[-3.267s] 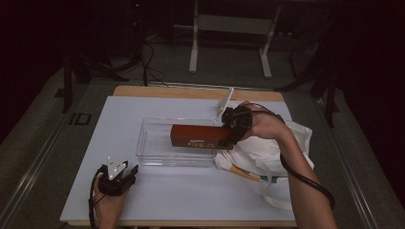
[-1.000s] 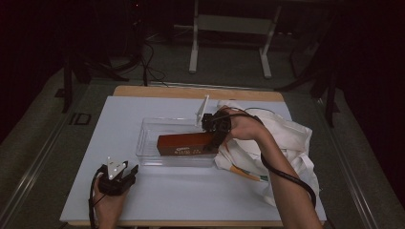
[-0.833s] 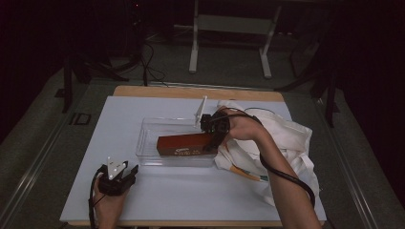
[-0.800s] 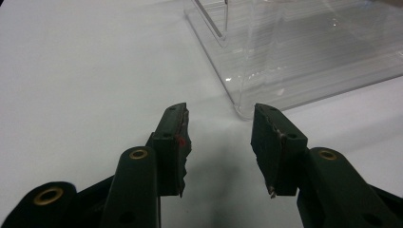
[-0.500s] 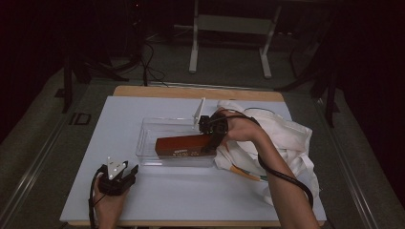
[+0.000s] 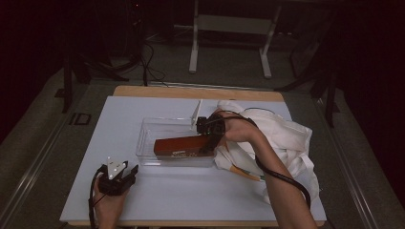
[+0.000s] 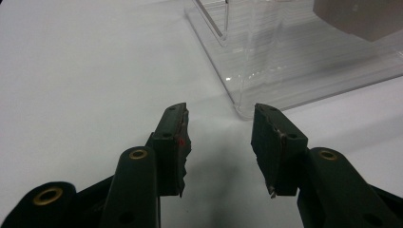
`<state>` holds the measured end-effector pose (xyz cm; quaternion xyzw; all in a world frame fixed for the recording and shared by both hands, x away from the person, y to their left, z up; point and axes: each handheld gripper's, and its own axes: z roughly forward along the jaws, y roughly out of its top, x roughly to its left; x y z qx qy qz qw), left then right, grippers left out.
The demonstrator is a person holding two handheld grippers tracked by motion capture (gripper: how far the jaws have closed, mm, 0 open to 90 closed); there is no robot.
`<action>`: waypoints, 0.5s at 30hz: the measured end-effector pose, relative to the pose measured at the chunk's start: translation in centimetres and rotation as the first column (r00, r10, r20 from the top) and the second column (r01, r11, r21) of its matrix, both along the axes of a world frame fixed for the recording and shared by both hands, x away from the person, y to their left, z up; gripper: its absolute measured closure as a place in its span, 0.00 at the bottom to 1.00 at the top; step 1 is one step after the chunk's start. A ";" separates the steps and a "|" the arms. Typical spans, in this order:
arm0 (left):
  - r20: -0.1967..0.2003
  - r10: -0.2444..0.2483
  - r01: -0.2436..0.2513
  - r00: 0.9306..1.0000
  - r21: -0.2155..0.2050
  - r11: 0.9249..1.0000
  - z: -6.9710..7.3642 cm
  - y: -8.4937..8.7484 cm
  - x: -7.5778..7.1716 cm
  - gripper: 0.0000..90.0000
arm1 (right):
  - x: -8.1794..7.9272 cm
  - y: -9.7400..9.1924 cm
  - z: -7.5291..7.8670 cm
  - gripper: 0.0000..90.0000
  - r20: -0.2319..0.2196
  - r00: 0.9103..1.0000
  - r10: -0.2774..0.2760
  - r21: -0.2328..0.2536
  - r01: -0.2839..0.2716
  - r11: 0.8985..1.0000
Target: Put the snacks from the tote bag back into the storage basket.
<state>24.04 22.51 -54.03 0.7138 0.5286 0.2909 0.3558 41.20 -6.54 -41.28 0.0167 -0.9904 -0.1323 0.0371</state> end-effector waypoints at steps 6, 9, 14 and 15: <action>0.000 0.000 0.000 1.000 0.000 1.000 0.0 0.0 0.0 0.64 | 0.1 0.2 -0.3 0.47 -0.006 1.000 0.001 0.006 0.000 1.000; 0.000 0.000 0.000 1.000 0.000 1.000 0.0 0.0 0.0 0.64 | 0.2 0.1 -0.4 0.47 -0.011 1.000 -0.001 0.004 0.001 1.000; 0.000 0.001 -0.001 1.000 0.001 1.000 0.0 0.0 0.0 0.63 | 0.3 0.1 -0.6 0.47 -0.019 1.000 -0.003 0.006 0.004 1.000; 0.000 0.001 -0.001 1.000 0.001 1.000 0.0 0.0 0.0 0.63 | 0.3 0.1 -0.6 0.47 -0.020 1.000 -0.006 0.005 0.006 1.000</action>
